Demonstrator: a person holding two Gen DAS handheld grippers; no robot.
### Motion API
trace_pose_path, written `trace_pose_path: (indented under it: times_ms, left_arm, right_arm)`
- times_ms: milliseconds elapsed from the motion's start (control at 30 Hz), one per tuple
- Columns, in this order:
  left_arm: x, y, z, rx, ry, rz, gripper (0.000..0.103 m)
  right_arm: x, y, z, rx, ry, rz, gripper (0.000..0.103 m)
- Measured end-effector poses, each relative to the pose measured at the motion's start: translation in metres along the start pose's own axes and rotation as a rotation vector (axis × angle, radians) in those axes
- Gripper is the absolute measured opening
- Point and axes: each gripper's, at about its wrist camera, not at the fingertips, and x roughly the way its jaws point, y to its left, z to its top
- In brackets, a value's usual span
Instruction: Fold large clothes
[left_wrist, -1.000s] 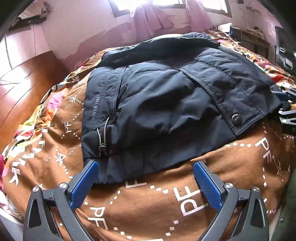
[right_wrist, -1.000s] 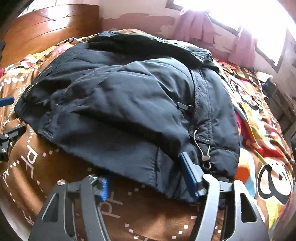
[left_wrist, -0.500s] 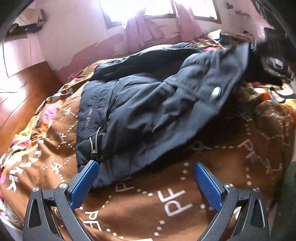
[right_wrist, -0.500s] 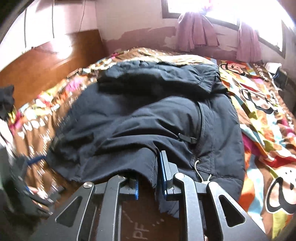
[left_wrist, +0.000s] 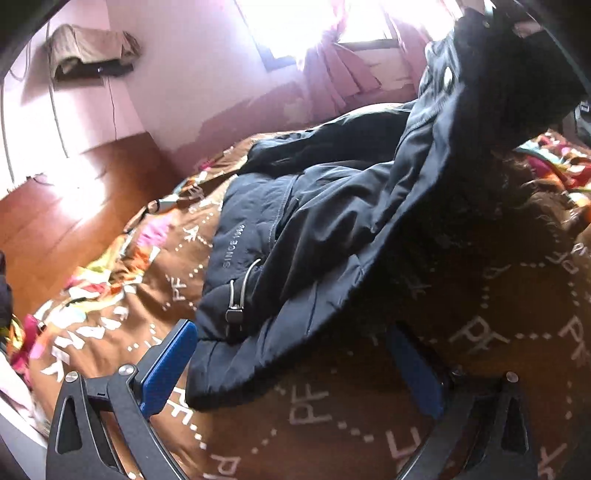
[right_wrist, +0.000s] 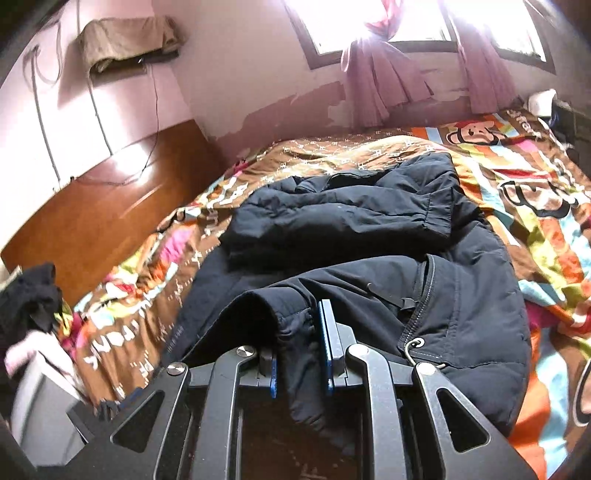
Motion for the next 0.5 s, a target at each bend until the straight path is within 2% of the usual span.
trace_pose_path:
  times_ms: [167, 200, 300, 400, 467, 500]
  left_arm:
    - [0.017, 0.003, 0.001, -0.010, 0.048, 0.026, 0.102]
    - [0.020, 0.005, 0.002, -0.015, 0.049, 0.046, 0.097]
    - [0.028, 0.015, 0.004, -0.043, 0.062, 0.079, 0.071]
    - [0.031, 0.026, 0.007, -0.093, 0.070, 0.054, 0.061]
    - [0.027, 0.028, 0.012, -0.095, 0.040, 0.058, 0.051]
    - [0.023, 0.030, 0.015, -0.091, 0.018, 0.065, 0.041]
  right_arm:
    - [0.000, 0.001, 0.003, 0.005, -0.007, 0.003, 0.016]
    - [0.000, 0.001, 0.002, -0.002, -0.008, 0.001, 0.016]
    - [-0.001, 0.002, -0.002, -0.019, -0.009, -0.015, 0.016]
    - [-0.005, 0.000, -0.008, -0.032, -0.007, -0.037, 0.016]
    - [-0.007, -0.001, -0.013, -0.059, -0.010, -0.073, 0.016]
    - [-0.009, -0.001, -0.017, -0.078, -0.012, -0.101, 0.015]
